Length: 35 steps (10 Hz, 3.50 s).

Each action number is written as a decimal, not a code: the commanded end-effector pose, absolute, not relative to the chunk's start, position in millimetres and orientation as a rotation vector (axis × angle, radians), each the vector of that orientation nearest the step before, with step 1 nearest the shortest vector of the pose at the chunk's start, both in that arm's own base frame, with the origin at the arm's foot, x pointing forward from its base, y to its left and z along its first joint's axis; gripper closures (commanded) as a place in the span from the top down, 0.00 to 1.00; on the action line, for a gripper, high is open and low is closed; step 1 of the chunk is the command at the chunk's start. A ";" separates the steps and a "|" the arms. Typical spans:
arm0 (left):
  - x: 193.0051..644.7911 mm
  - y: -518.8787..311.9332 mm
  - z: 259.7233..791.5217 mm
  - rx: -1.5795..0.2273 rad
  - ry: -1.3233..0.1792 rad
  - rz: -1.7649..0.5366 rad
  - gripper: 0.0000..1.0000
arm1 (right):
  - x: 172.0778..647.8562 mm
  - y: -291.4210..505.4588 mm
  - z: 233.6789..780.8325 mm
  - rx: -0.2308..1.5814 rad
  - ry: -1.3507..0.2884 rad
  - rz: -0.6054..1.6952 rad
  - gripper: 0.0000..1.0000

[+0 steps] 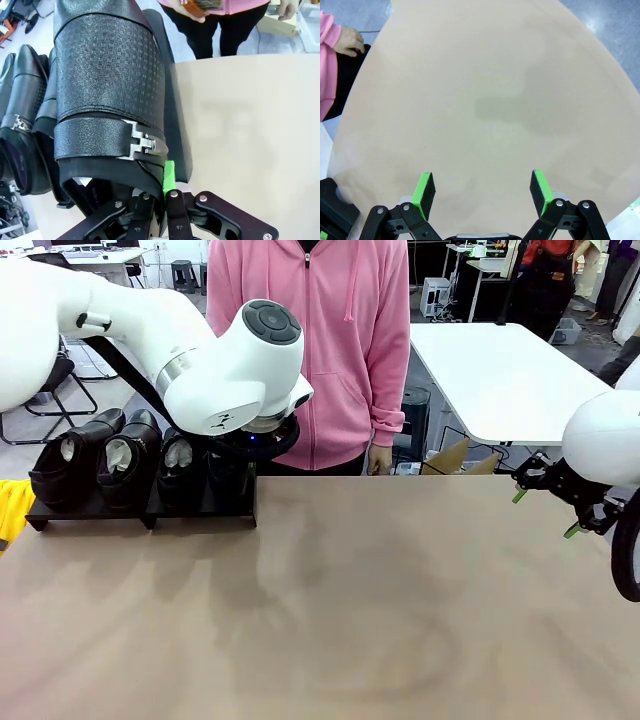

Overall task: Organize the shoes by placing them on the stand.
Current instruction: Place the Shoe from the middle of the table onto the Shoes Stand.

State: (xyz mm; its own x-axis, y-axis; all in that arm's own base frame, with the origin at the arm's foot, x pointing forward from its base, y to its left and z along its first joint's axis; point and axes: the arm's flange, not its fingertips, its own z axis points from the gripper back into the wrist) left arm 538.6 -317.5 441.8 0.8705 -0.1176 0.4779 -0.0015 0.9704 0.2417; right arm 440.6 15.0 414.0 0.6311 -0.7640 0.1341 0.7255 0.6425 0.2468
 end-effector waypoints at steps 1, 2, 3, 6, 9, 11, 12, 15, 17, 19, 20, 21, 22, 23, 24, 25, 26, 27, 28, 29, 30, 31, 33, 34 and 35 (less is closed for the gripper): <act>546.6 -316.2 442.0 0.253 -0.556 -0.046 0.00 | 441.0 14.4 415.8 0.177 -0.246 -0.848 1.00; 548.3 -315.2 440.0 0.253 -0.550 -0.044 0.00 | 441.0 14.4 415.8 0.177 -0.246 -0.848 1.00; 549.5 -314.2 438.8 0.253 -0.549 -0.042 0.00 | 441.0 14.4 415.8 0.177 -0.246 -0.848 1.00; 557.6 -308.4 432.8 0.251 -0.540 -0.035 0.00 | 441.0 14.4 415.8 0.177 -0.246 -0.848 1.00; 564.8 -305.3 424.3 0.251 -0.525 -0.037 0.00 | 441.0 14.4 415.8 0.177 -0.246 -0.848 1.00; 567.3 -304.9 418.0 0.250 -0.508 -0.035 0.00 | 441.0 14.4 415.8 0.177 -0.246 -0.848 1.00; 567.6 -306.1 417.6 0.250 -0.506 -0.036 0.00 | 441.0 14.4 415.8 0.177 -0.246 -0.848 1.00; 568.9 -305.9 414.0 0.260 -0.506 -0.041 0.00 | 441.0 14.4 415.8 0.177 -0.246 -0.848 1.00; 569.8 -304.8 412.5 0.259 -0.494 -0.036 0.36 | 441.0 14.4 415.8 0.177 -0.246 -0.848 1.00; 572.3 -303.2 410.2 0.268 -0.489 -0.025 0.55 | 441.0 14.4 415.8 0.177 -0.246 -0.848 1.00; 572.4 -302.5 409.9 0.279 -0.488 -0.023 0.55 | 441.0 14.4 415.8 0.177 -0.246 -0.848 1.00; 569.3 -303.8 414.5 0.303 -0.503 -0.021 0.55 | 441.0 14.4 415.8 0.177 -0.246 -0.848 1.00; 564.4 -305.7 420.4 0.308 -0.518 -0.024 0.55 | 441.0 14.4 415.8 0.177 -0.246 -0.848 1.00; 549.1 -310.9 435.3 0.310 -0.556 -0.035 0.55 | 441.0 14.4 415.8 0.177 -0.246 -0.848 1.00; 542.8 -311.4 440.9 0.310 -0.564 -0.040 0.55 | 441.0 14.4 415.8 0.177 -0.246 -0.848 1.00; 530.4 -311.5 450.4 0.328 -0.578 -0.035 0.55 | 441.0 14.4 415.8 0.177 -0.246 -0.848 1.00; 523.0 -310.8 455.8 0.341 -0.587 -0.029 0.55 | 441.0 14.4 415.8 0.177 -0.246 -0.848 1.00; 513.0 -308.9 461.8 0.376 -0.597 -0.016 0.55 | 441.0 14.4 415.8 0.177 -0.246 -0.848 1.00; 501.7 -309.0 467.8 0.366 -0.603 -0.025 0.55 | 441.0 14.4 415.8 0.177 -0.246 -0.848 1.00; 528.2 -318.4 467.2 0.330 -0.569 -0.045 0.55 | 441.0 14.4 415.8 0.177 -0.246 -0.848 1.00; 528.2 -318.4 467.2 0.330 -0.569 -0.045 0.55 | 441.0 14.4 415.8 0.177 -0.246 -0.848 1.00; 528.2 -318.4 467.2 0.330 -0.569 -0.045 0.55 | 441.0 14.4 415.8 0.177 -0.246 -0.848 1.00; 528.2 -318.4 467.2 0.330 -0.569 -0.045 0.55 | 441.0 14.4 415.8 0.177 -0.246 -0.848 1.00; 528.2 -318.4 467.2 0.330 -0.569 -0.045 0.55 | 441.0 14.4 415.8 0.177 -0.246 -0.848 1.00; 528.2 -318.4 467.2 0.330 -0.569 -0.045 0.55 | 441.0 14.4 415.8 0.177 -0.246 -0.848 1.00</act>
